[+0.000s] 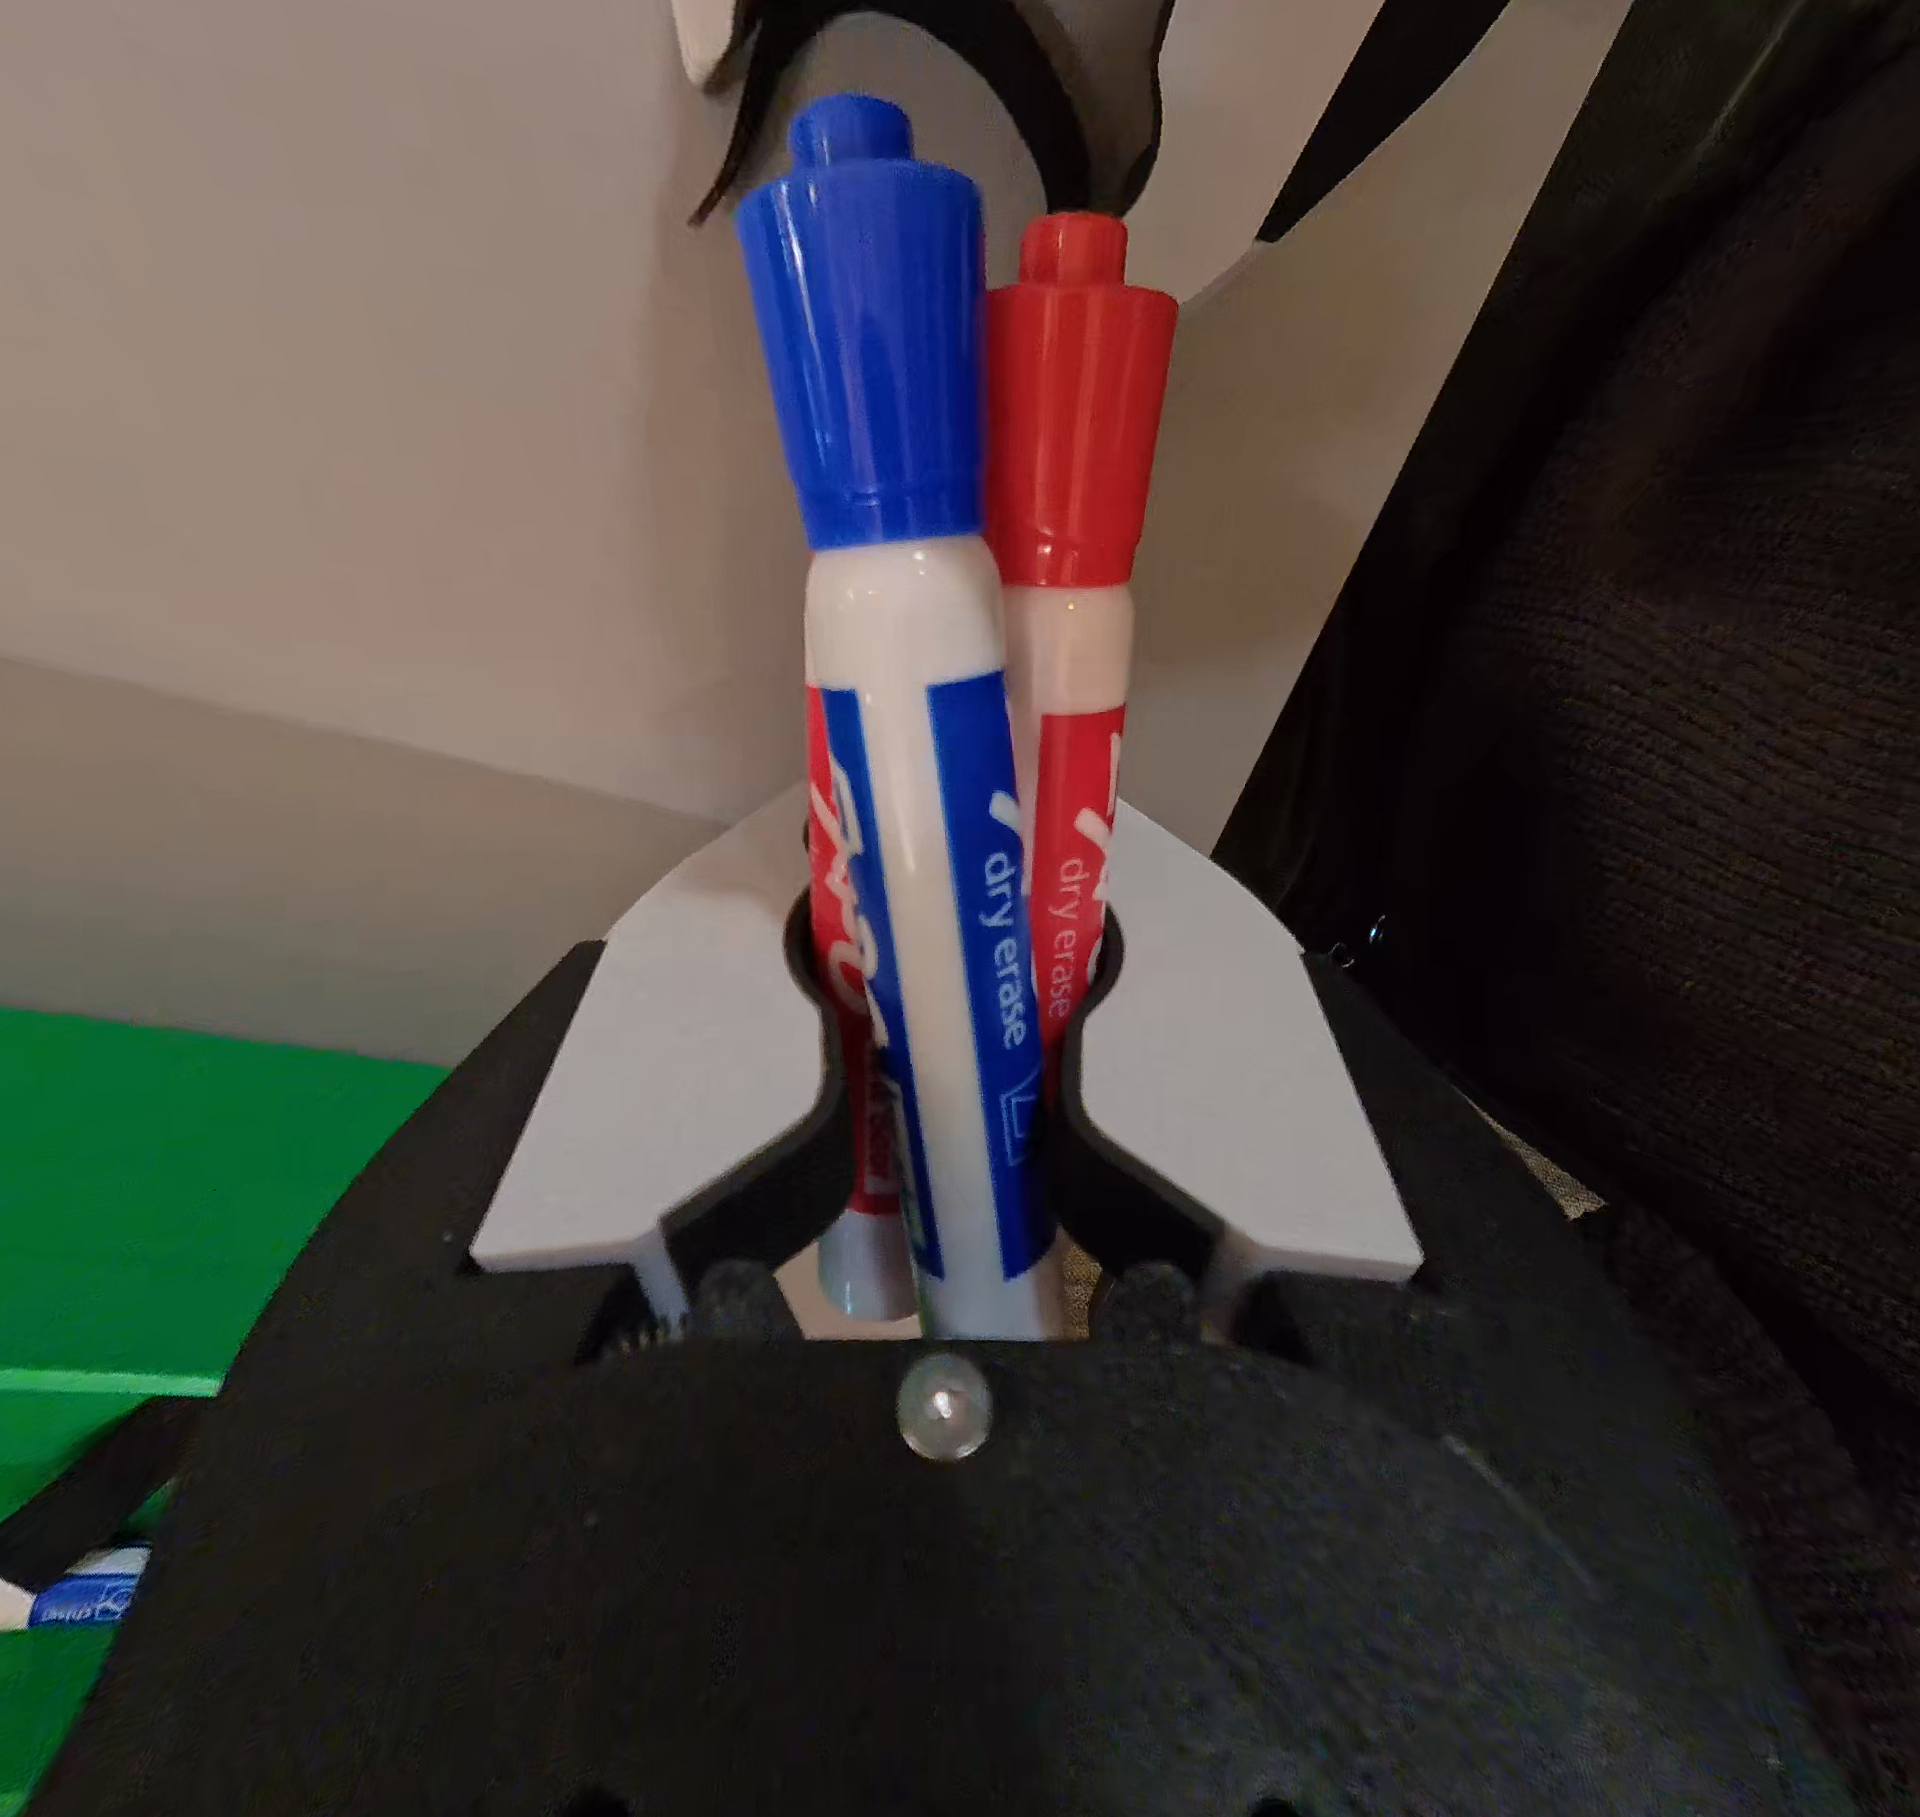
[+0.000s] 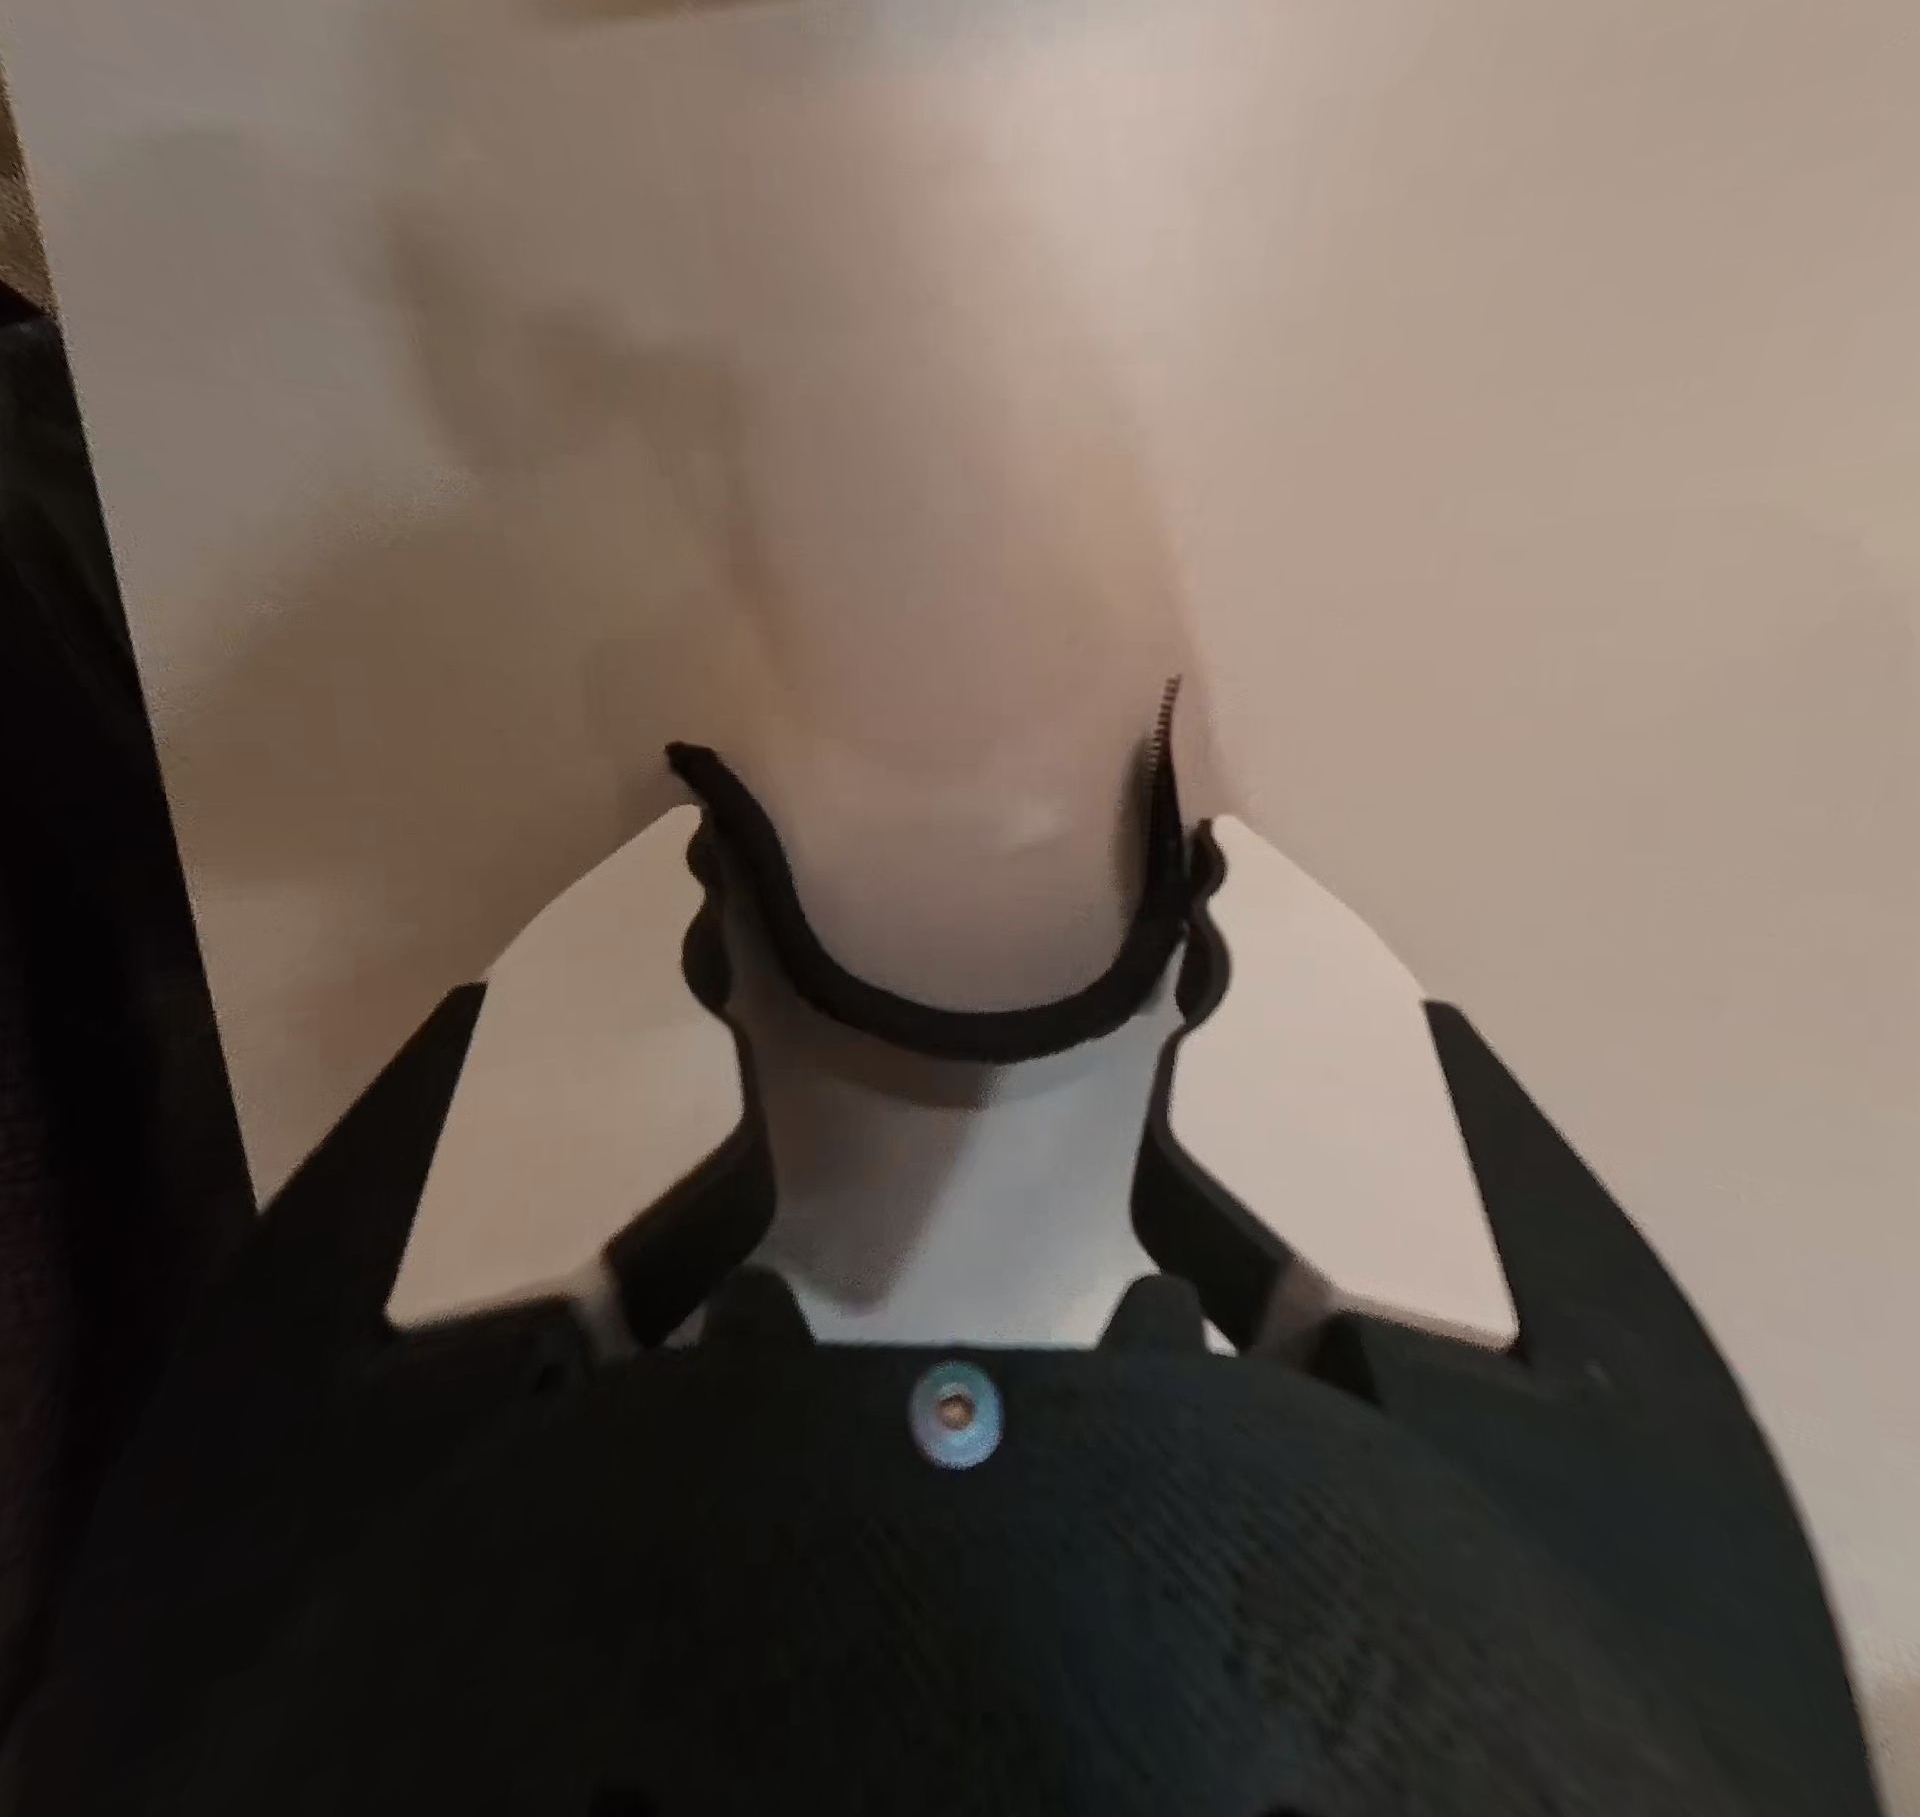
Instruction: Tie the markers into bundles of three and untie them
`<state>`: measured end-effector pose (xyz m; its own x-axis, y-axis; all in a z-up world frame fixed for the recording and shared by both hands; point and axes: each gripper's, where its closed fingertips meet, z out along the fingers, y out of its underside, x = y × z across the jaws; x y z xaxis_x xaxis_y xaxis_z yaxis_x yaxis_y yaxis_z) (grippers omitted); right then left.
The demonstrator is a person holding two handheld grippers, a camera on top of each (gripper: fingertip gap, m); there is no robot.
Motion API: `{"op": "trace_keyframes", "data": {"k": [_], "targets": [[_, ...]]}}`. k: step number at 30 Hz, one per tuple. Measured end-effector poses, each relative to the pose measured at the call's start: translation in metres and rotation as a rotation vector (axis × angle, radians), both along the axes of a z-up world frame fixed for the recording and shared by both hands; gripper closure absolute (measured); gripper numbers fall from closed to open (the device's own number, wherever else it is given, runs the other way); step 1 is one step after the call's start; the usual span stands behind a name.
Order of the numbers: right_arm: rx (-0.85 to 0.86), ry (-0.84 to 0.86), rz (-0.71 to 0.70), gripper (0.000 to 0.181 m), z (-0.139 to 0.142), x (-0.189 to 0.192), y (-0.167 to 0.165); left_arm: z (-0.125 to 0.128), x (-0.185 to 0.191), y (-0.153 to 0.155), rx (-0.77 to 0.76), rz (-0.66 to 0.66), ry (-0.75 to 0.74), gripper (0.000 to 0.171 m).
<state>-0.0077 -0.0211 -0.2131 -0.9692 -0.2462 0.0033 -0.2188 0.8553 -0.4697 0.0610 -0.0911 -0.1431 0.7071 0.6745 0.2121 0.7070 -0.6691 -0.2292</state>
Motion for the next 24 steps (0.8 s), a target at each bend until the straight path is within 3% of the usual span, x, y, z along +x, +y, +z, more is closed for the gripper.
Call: {"op": "trace_keyframes", "data": {"k": [5,11,19,24], "targets": [[-0.064,-0.034,-0.029,0.126,0.004,-0.001,0.0,-0.002,0.0,0.0,0.002,0.0,-0.007,0.128],[-0.115,-0.055,-0.067,0.126,0.01,-0.006,0.005,-0.002,0.0,0.002,-0.004,-0.002,-0.012,0.128],[-0.362,-0.207,-0.179,0.131,0.051,-0.012,0.007,-0.007,0.0,0.004,-0.008,-0.006,-0.024,0.128],[-0.373,-0.228,-0.24,0.131,0.046,-0.02,0.015,-0.01,0.0,0.005,-0.013,-0.009,-0.035,0.128]]}}
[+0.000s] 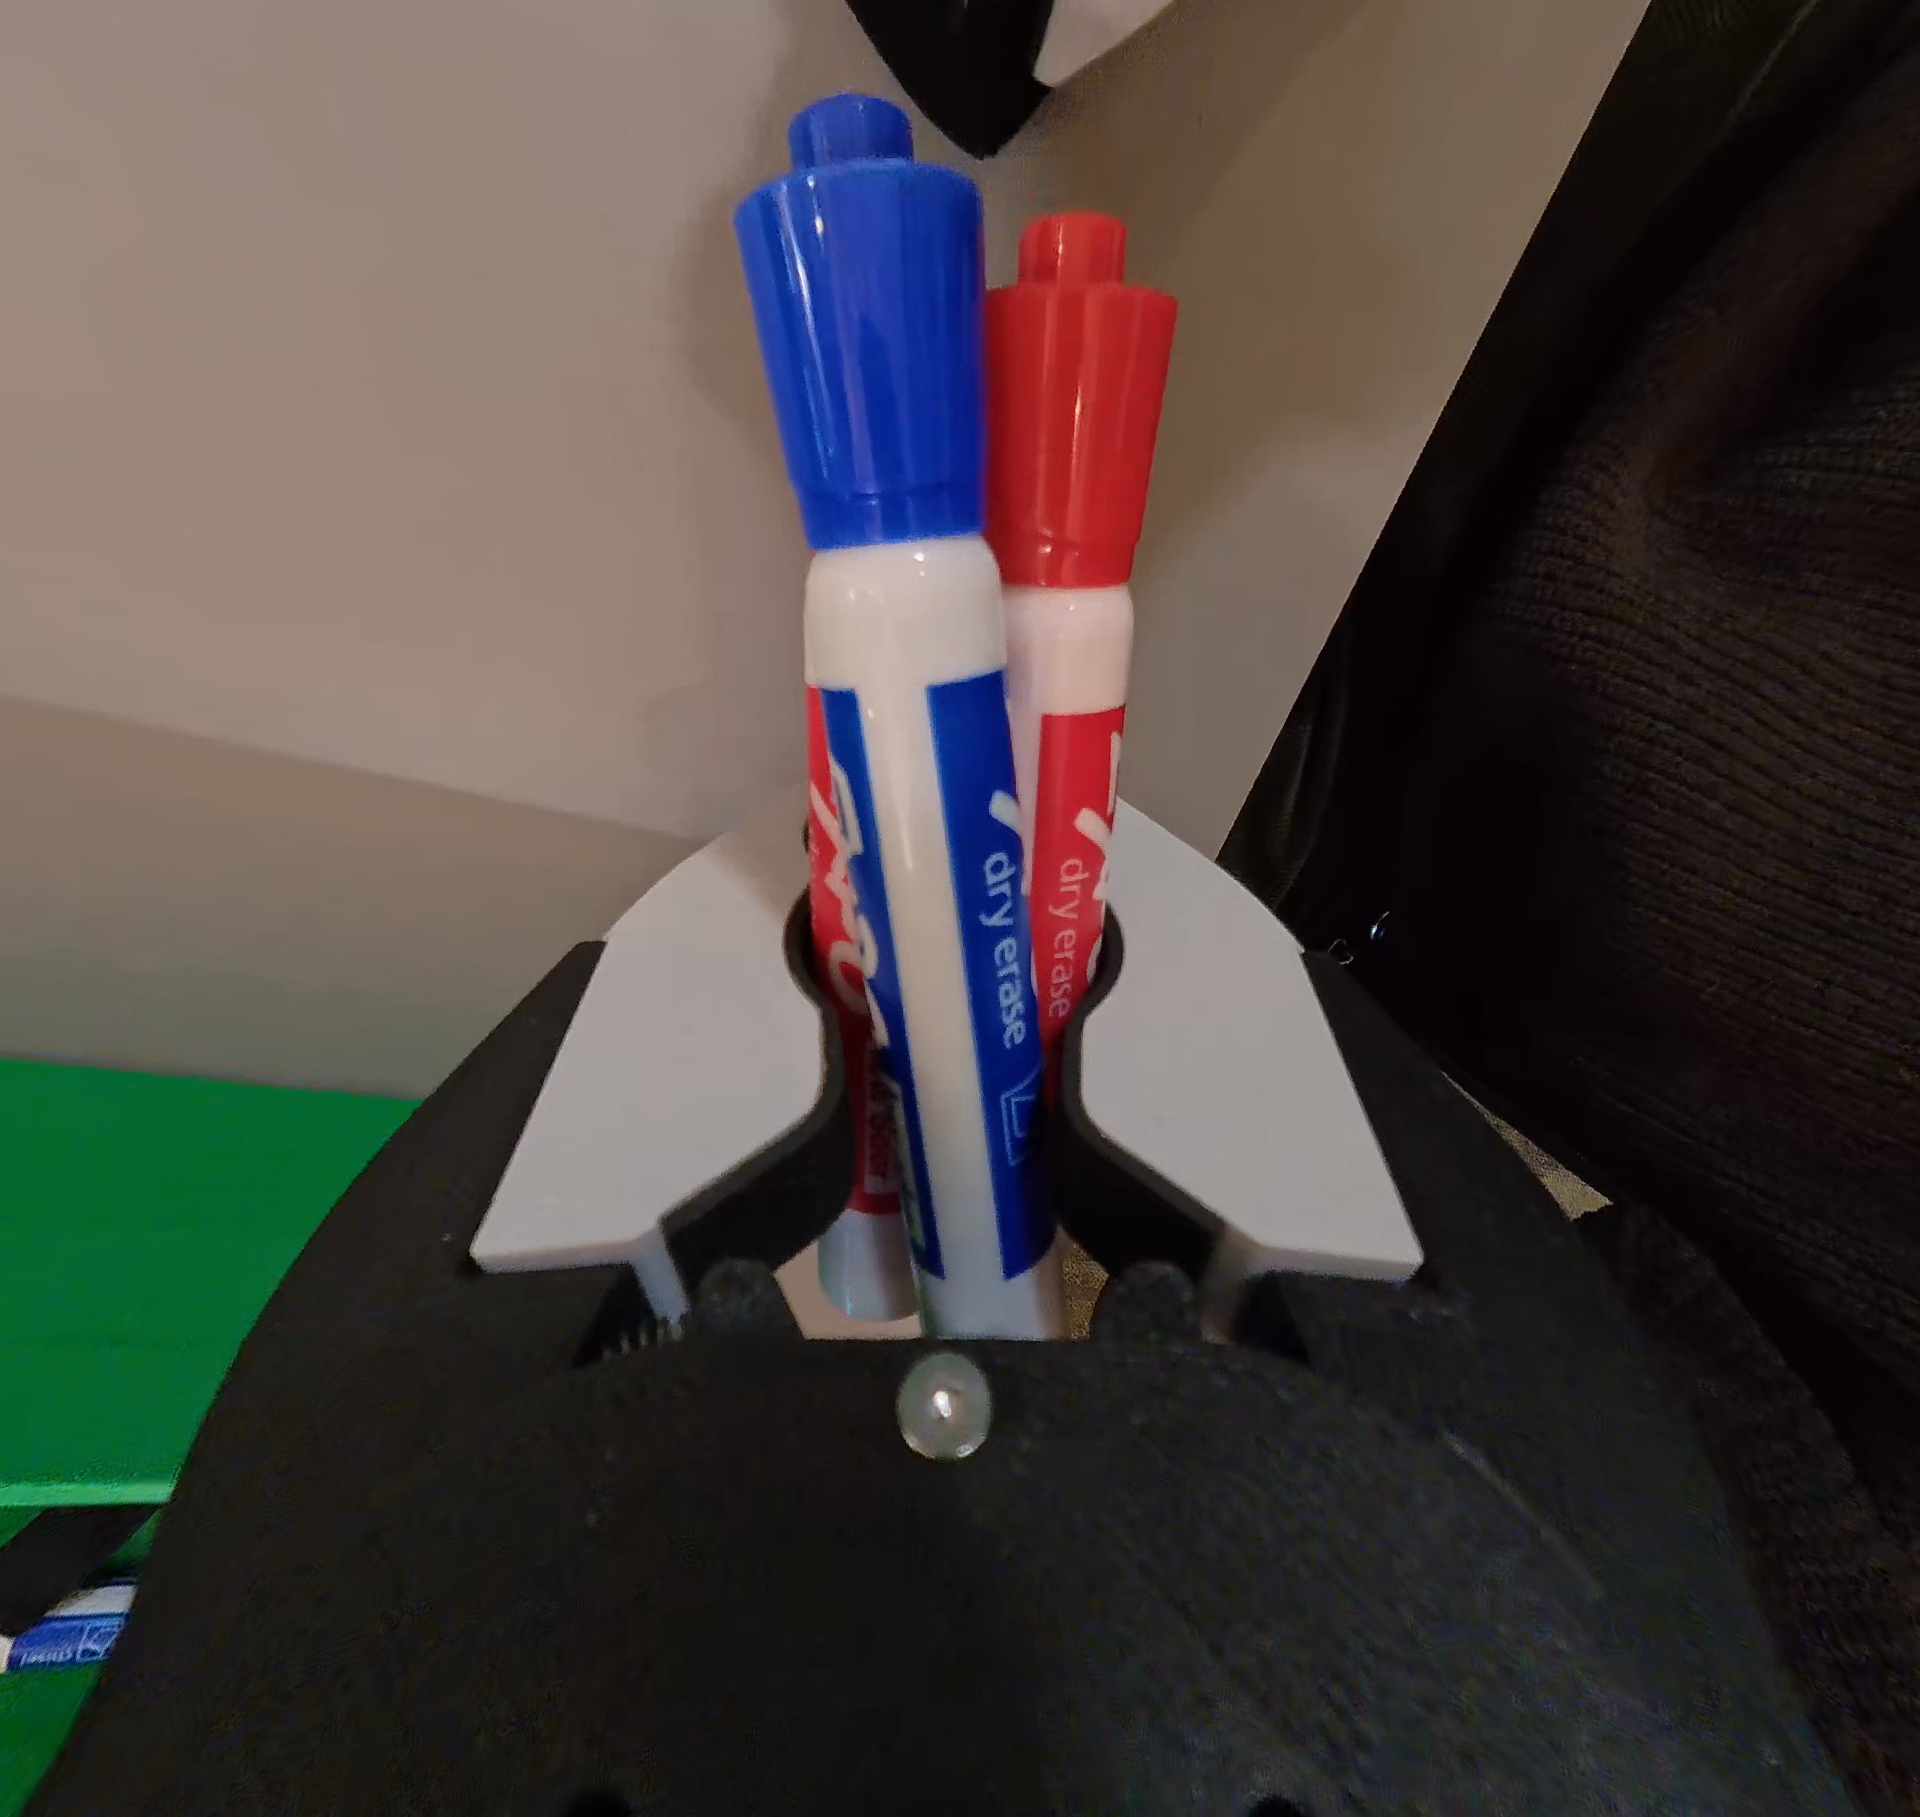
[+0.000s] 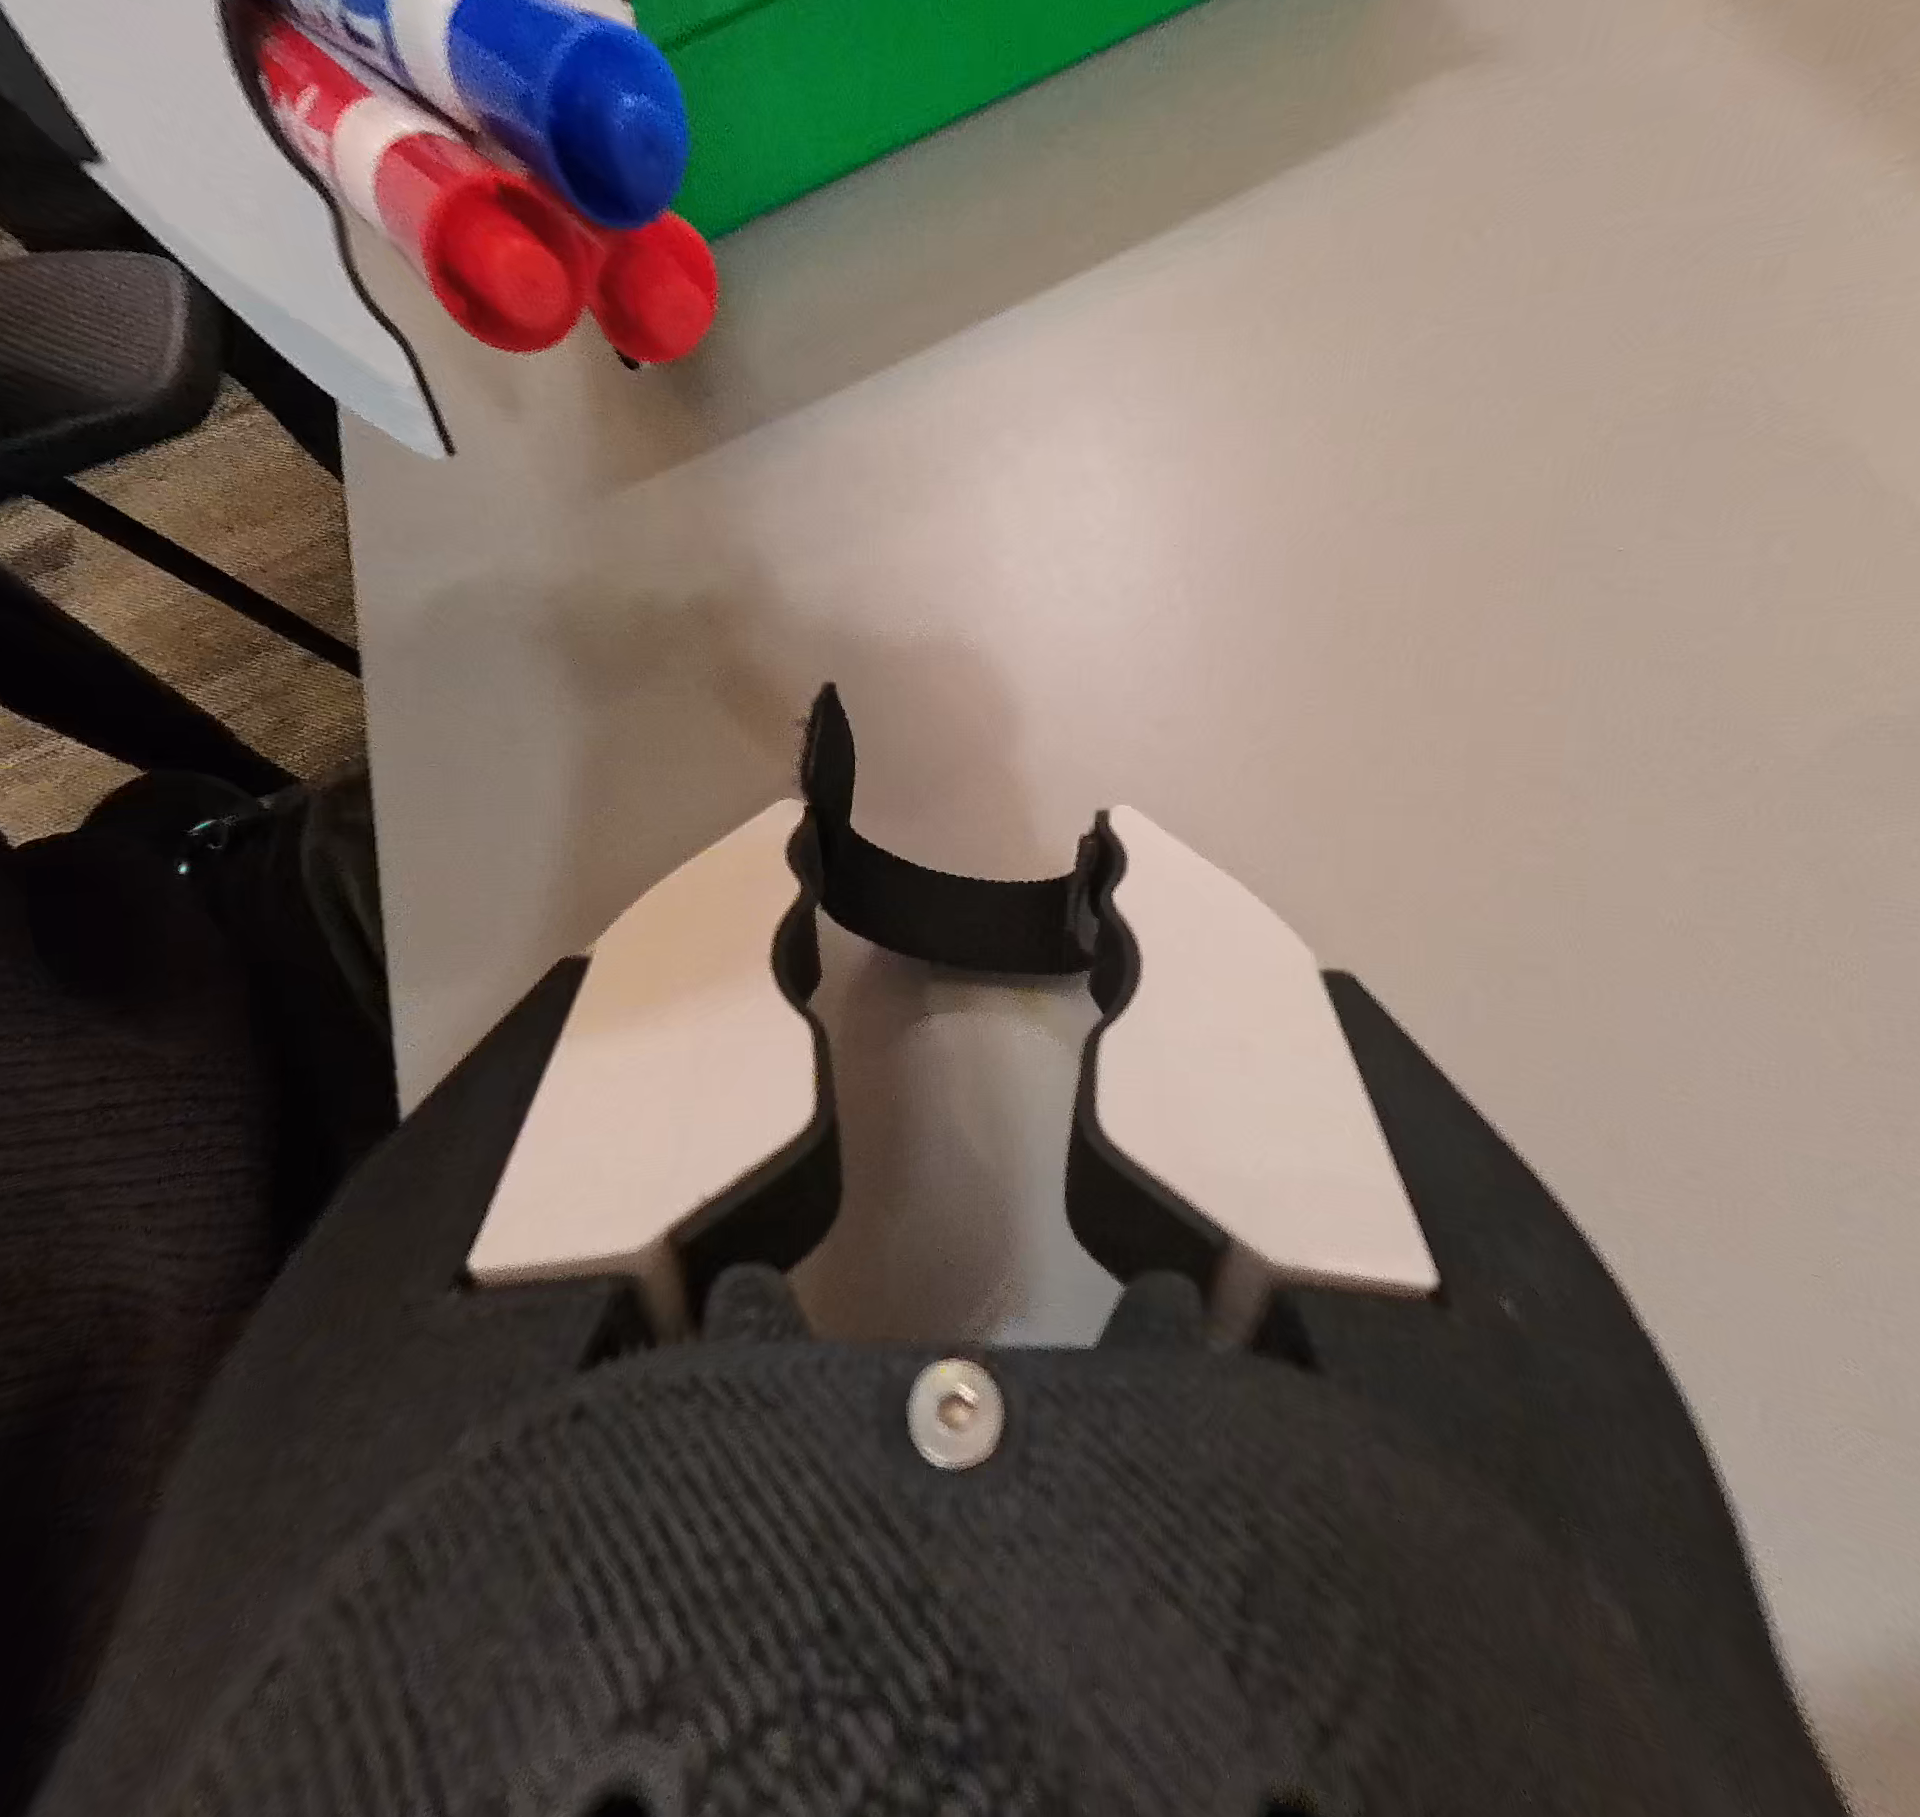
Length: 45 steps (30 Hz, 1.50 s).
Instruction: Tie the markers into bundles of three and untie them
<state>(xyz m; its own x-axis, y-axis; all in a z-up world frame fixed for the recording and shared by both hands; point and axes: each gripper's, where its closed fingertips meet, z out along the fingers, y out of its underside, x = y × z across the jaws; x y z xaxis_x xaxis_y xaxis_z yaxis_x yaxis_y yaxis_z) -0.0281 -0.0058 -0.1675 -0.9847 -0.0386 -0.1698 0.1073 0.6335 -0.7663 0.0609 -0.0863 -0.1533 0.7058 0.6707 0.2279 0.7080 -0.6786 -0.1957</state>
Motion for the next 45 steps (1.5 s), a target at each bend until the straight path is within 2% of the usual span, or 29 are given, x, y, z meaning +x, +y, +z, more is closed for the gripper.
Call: {"op": "trace_keyframes", "data": {"k": [7,13,18,23,30,34,38,42,45], "targets": [[0.065,0.068,0.013,0.115,-0.017,0.005,-0.012,-0.002,0.0,0.003,-0.003,-0.009,-0.007,0.128],[0.069,0.119,-0.017,0.107,-0.018,0.004,-0.032,-0.003,0.001,0.003,-0.004,-0.009,-0.013,0.128],[0.111,0.251,-0.063,0.093,-0.021,-0.004,-0.03,-0.003,0.0,0.002,-0.001,-0.006,-0.013,0.128],[0.167,0.232,-0.102,0.083,-0.028,-0.002,-0.029,-0.004,0.0,0.002,-0.003,-0.007,-0.015,0.128],[0.218,0.249,-0.215,0.095,-0.04,-0.007,-0.035,-0.002,0.0,0.003,-0.003,-0.008,-0.007,0.128],[0.205,0.252,-0.234,0.12,-0.039,-0.01,-0.034,-0.001,0.0,0.001,-0.003,-0.003,-0.005,0.128],[0.187,0.231,-0.227,0.132,-0.037,-0.008,-0.032,0.0,0.0,0.001,0.0,-0.004,-0.002,0.128],[0.14,0.212,-0.212,0.136,-0.03,-0.006,-0.031,0.0,0.0,0.0,0.001,-0.003,-0.001,0.128],[0.152,0.205,-0.205,0.124,-0.029,-0.007,-0.027,0.0,0.0,0.0,0.0,0.0,-0.003,0.128]]}}
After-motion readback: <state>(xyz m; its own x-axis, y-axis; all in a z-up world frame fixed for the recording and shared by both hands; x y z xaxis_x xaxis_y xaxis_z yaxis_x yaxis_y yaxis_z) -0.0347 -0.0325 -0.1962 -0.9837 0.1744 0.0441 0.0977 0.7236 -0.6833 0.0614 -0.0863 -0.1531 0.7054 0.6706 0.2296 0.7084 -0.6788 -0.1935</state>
